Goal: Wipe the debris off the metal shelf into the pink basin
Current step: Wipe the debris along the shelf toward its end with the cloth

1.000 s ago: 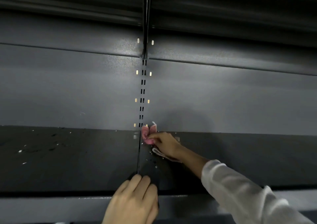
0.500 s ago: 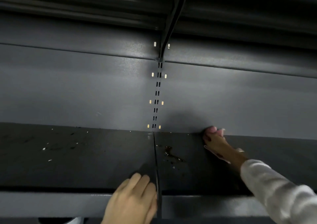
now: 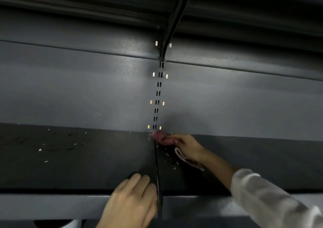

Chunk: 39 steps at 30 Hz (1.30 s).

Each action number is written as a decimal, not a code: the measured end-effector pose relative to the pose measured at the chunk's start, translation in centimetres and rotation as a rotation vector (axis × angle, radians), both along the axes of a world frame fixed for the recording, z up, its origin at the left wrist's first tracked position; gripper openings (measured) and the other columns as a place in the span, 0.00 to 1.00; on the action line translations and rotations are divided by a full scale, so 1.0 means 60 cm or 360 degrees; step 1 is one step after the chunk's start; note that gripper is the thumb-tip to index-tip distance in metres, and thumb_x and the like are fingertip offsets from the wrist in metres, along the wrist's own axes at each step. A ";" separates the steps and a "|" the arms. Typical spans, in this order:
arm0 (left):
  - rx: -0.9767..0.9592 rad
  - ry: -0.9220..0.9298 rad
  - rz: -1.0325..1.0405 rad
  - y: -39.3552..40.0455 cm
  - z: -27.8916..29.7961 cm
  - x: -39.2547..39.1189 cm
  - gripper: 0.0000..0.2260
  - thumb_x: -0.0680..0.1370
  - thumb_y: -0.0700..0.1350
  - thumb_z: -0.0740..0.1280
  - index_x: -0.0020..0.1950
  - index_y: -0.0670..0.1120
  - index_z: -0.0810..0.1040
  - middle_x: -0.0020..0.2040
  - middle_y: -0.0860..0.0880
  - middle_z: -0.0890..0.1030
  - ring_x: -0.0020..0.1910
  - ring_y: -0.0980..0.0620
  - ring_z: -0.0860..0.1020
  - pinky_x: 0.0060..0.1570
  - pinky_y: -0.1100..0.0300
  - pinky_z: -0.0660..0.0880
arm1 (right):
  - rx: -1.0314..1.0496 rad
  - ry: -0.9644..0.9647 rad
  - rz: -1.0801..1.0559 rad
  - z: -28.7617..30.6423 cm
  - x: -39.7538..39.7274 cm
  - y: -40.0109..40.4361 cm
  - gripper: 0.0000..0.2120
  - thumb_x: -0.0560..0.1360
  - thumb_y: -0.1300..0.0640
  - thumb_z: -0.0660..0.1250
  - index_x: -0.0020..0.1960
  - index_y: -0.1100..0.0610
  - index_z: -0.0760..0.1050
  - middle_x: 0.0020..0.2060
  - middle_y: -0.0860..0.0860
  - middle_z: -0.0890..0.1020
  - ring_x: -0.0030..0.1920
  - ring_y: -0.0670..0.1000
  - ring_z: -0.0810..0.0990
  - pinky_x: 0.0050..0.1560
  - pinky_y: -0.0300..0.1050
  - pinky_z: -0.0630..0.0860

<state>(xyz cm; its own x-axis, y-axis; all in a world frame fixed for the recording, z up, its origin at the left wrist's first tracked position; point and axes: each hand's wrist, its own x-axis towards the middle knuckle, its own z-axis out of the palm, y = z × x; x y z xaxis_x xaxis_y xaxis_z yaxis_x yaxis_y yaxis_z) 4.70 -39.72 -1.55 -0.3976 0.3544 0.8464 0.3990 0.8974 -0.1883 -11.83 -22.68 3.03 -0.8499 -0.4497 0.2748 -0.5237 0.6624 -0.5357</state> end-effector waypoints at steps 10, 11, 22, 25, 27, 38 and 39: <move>-0.0001 -0.0109 -0.0027 -0.039 0.001 0.013 0.12 0.71 0.43 0.59 0.27 0.45 0.70 0.28 0.48 0.70 0.29 0.48 0.69 0.30 0.59 0.62 | 0.0158 -0.0143 -0.0845 -0.028 0.065 0.210 0.18 0.78 0.56 0.55 0.68 0.54 0.65 0.67 0.59 0.68 0.68 0.59 0.67 0.69 0.45 0.62; 0.0006 -0.0110 -0.0034 -0.038 0.000 0.013 0.11 0.71 0.43 0.59 0.27 0.45 0.70 0.28 0.48 0.70 0.29 0.48 0.69 0.30 0.59 0.62 | 0.0084 -0.0147 -0.0888 -0.035 0.066 0.186 0.18 0.78 0.54 0.54 0.68 0.52 0.65 0.65 0.60 0.68 0.66 0.60 0.66 0.67 0.42 0.62; -0.0003 -0.0199 -0.0117 -0.044 0.003 0.012 0.10 0.68 0.44 0.60 0.27 0.46 0.73 0.28 0.49 0.73 0.28 0.50 0.73 0.26 0.61 0.67 | 0.0210 -0.0109 -0.0157 -0.015 0.111 -0.226 0.16 0.72 0.67 0.61 0.60 0.62 0.73 0.62 0.59 0.76 0.62 0.58 0.74 0.65 0.46 0.69; -0.0021 -0.0199 -0.0121 -0.053 0.007 0.014 0.10 0.68 0.44 0.60 0.27 0.46 0.74 0.28 0.48 0.73 0.28 0.50 0.72 0.28 0.61 0.65 | 0.0014 -0.0037 -0.0008 -0.003 0.114 -0.245 0.18 0.72 0.68 0.60 0.60 0.58 0.74 0.64 0.58 0.75 0.63 0.57 0.74 0.68 0.44 0.66; -0.0062 -0.0173 -0.0070 -0.064 0.008 0.018 0.09 0.67 0.44 0.61 0.26 0.46 0.73 0.27 0.48 0.72 0.29 0.49 0.69 0.28 0.59 0.66 | -0.0085 0.0002 -0.0075 0.013 0.099 -0.216 0.20 0.72 0.69 0.58 0.59 0.54 0.76 0.61 0.56 0.78 0.61 0.55 0.76 0.63 0.39 0.68; 0.0003 -0.0070 0.0137 -0.102 0.007 0.018 0.12 0.69 0.42 0.60 0.26 0.45 0.73 0.26 0.47 0.72 0.34 0.51 0.63 0.33 0.60 0.62 | 0.0190 -0.0048 -0.0999 -0.015 -0.059 0.084 0.12 0.74 0.65 0.60 0.56 0.61 0.72 0.49 0.63 0.78 0.48 0.59 0.77 0.33 0.27 0.73; -0.0009 -0.0069 0.0123 -0.102 0.006 0.017 0.11 0.69 0.42 0.60 0.25 0.45 0.73 0.26 0.47 0.72 0.34 0.51 0.63 0.34 0.60 0.62 | 0.0218 0.0121 -0.1024 -0.025 -0.070 0.060 0.07 0.73 0.66 0.59 0.50 0.59 0.71 0.40 0.61 0.75 0.39 0.56 0.74 0.23 0.27 0.68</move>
